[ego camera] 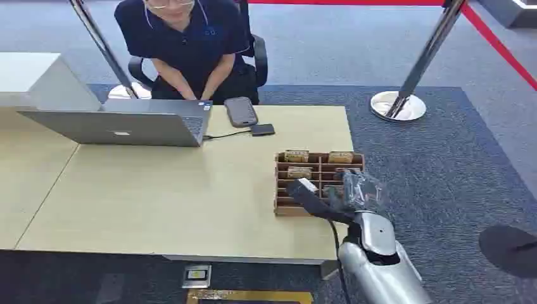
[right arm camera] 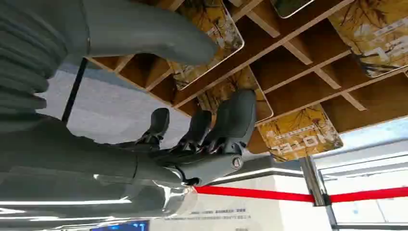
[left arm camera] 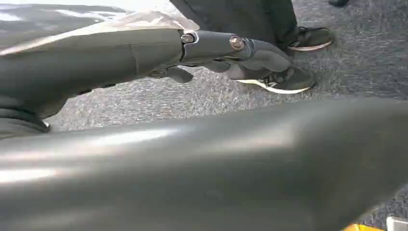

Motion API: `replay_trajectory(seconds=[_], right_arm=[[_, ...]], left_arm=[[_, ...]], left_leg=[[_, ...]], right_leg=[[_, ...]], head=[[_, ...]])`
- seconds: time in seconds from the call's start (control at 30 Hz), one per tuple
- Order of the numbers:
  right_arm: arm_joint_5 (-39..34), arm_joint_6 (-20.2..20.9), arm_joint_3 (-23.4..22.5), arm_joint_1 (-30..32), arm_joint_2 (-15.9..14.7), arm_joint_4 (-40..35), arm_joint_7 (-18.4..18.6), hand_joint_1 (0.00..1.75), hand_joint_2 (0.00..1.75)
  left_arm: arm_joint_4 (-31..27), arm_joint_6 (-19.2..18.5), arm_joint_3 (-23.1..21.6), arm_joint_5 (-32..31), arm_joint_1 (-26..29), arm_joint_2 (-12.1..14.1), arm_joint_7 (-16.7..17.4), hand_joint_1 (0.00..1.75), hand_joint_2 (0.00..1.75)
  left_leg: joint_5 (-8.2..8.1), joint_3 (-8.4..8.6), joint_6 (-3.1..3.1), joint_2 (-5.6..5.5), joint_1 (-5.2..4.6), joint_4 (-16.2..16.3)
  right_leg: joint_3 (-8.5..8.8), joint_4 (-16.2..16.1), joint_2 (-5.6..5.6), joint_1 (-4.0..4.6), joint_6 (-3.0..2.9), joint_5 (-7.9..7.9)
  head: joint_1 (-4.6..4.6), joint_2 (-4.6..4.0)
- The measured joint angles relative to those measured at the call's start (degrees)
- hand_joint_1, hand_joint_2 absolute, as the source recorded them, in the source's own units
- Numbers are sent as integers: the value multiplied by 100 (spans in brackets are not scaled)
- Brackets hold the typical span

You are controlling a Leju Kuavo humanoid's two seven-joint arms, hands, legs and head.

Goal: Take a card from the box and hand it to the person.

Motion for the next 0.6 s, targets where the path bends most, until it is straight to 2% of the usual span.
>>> replay_trajectory(seconds=[0.6], right_arm=[[68,85,-48,-10,42,208,-15,80,175]], left_arm=[[0,-7,0,-24,0,0,-26,0,0]], left_leg=[[0,0,0,0,0,0]], right_leg=[[0,0,0,0,0,0]], head=[[0,0]])
